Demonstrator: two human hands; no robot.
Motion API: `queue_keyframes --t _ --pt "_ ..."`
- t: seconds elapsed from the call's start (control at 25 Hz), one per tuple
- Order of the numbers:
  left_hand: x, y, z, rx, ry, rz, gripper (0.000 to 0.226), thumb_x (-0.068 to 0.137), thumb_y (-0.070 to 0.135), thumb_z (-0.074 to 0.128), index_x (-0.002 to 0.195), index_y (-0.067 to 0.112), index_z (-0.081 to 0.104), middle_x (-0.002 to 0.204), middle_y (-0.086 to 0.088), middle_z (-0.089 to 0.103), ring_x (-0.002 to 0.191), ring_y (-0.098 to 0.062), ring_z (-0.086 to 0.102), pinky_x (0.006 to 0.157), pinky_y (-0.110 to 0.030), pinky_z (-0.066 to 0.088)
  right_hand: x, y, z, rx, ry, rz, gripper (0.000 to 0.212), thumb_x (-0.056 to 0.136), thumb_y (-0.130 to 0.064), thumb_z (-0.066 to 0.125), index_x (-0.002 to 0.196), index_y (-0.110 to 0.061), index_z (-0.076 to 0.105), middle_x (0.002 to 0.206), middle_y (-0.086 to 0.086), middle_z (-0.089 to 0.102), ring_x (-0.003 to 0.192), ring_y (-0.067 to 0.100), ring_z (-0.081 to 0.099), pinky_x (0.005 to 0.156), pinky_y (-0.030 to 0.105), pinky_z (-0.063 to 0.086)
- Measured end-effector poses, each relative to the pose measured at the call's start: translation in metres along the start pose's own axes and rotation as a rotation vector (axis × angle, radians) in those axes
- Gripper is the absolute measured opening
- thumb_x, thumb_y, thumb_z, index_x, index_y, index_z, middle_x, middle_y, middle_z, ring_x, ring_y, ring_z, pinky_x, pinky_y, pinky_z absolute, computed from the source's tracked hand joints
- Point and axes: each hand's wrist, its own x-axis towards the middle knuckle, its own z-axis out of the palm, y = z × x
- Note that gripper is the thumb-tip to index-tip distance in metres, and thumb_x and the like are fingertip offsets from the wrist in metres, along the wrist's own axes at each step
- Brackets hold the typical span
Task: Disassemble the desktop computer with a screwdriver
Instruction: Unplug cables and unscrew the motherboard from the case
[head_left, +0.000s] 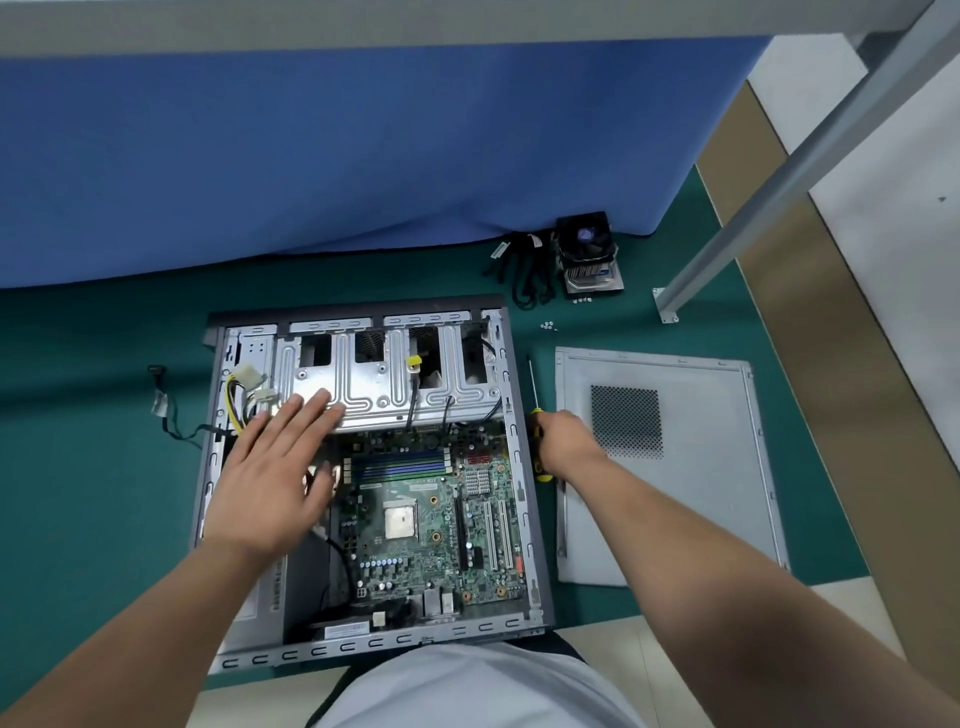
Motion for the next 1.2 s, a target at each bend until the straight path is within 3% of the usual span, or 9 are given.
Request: queue_keyframes --t 0.32,0.48,0.56,0.64,0.76,0.88,0.96,1.08,1.2 --pt "0.001 0.001 -0.002 -0.031 0.019 0.002 0.073 0.092 0.035 0.042 0.162 0.037 0.022 0.169 0.013 0.021 0.157 -0.008 0.013 0.129 -0.042 0.010 0.003 0.006 0.009 -0.013 0.016 0.042 0.059 0.087 0.007 0.053 0.140 -0.018 0.054 0.129 0.013 0.041 0.105 0.035 0.057 0.082 0.036 0.054" --pt "0.000 0.000 -0.002 -0.035 0.014 0.009 0.074 0.091 0.038 0.042 0.162 0.038 0.020 0.169 0.014 0.020 0.157 -0.008 0.011 0.129 -0.040 0.007 -0.014 0.004 -0.007 0.054 0.013 0.032 0.065 0.093 -0.008 0.054 0.153 -0.031 0.041 0.140 0.011 0.041 0.106 0.030 0.060 0.084 0.040 0.058" --pt "-0.001 -0.001 -0.003 -0.032 0.011 0.018 0.074 0.091 0.040 0.041 0.162 0.038 0.021 0.169 0.014 0.019 0.157 -0.008 0.011 0.129 -0.041 0.007 -0.030 -0.002 -0.021 0.161 0.137 0.010 0.057 0.099 -0.022 0.056 0.154 -0.029 0.041 0.143 0.011 0.044 0.107 0.027 0.063 0.091 0.040 0.056" --pt "-0.001 0.000 -0.003 -0.048 0.031 0.019 0.071 0.091 0.039 0.041 0.161 0.036 0.025 0.169 0.013 0.021 0.157 -0.009 0.013 0.129 -0.041 0.009 -0.053 -0.014 -0.038 0.318 0.345 -0.063 0.046 0.101 -0.030 0.057 0.146 -0.024 0.049 0.134 0.006 0.054 0.105 0.018 0.063 0.096 0.037 0.052" --pt "-0.008 0.000 0.000 -0.135 0.125 0.030 0.059 0.094 0.031 0.045 0.153 0.030 0.042 0.160 0.010 0.038 0.152 -0.015 0.029 0.127 -0.041 0.016 -0.102 -0.046 -0.052 0.543 0.571 -0.266 0.028 0.097 -0.035 0.058 0.124 -0.031 0.060 0.105 -0.012 0.064 0.088 0.000 0.061 0.079 0.014 0.048" --pt "-0.021 -0.001 0.001 -0.183 0.205 0.098 0.035 0.091 0.018 0.060 0.126 0.022 0.060 0.129 0.002 0.055 0.127 -0.024 0.049 0.112 -0.042 0.035 -0.139 -0.080 -0.038 0.454 0.390 -0.451 0.019 0.097 -0.041 0.056 0.115 -0.037 0.062 0.100 -0.021 0.060 0.092 -0.005 0.060 0.076 0.007 0.047" --pt "-0.031 0.000 -0.004 -0.089 0.106 0.215 0.022 0.092 0.023 0.060 0.113 0.024 0.065 0.117 0.005 0.060 0.117 -0.022 0.055 0.107 -0.041 0.038 -0.144 -0.099 -0.016 0.280 0.164 -0.503 0.020 0.100 -0.040 0.056 0.117 -0.034 0.064 0.108 -0.017 0.058 0.092 -0.003 0.059 0.082 0.014 0.050" --pt "-0.027 0.009 -0.019 0.208 -0.333 0.248 0.032 0.099 0.039 0.044 0.120 0.031 0.067 0.124 0.009 0.063 0.119 -0.019 0.056 0.101 -0.040 0.038 -0.143 -0.116 0.013 0.169 0.019 -0.472 0.023 0.101 -0.039 0.057 0.119 -0.027 0.065 0.113 -0.010 0.056 0.090 0.006 0.060 0.086 0.033 0.054" --pt "-0.009 0.026 -0.032 0.476 -0.614 0.257 0.034 0.098 0.030 0.051 0.128 0.024 0.064 0.133 0.002 0.061 0.126 -0.024 0.052 0.104 -0.044 0.038 -0.141 -0.117 0.027 0.094 0.038 -0.454 0.025 0.102 -0.040 0.056 0.121 -0.028 0.065 0.113 -0.010 0.055 0.091 0.007 0.056 0.078 0.026 0.049"
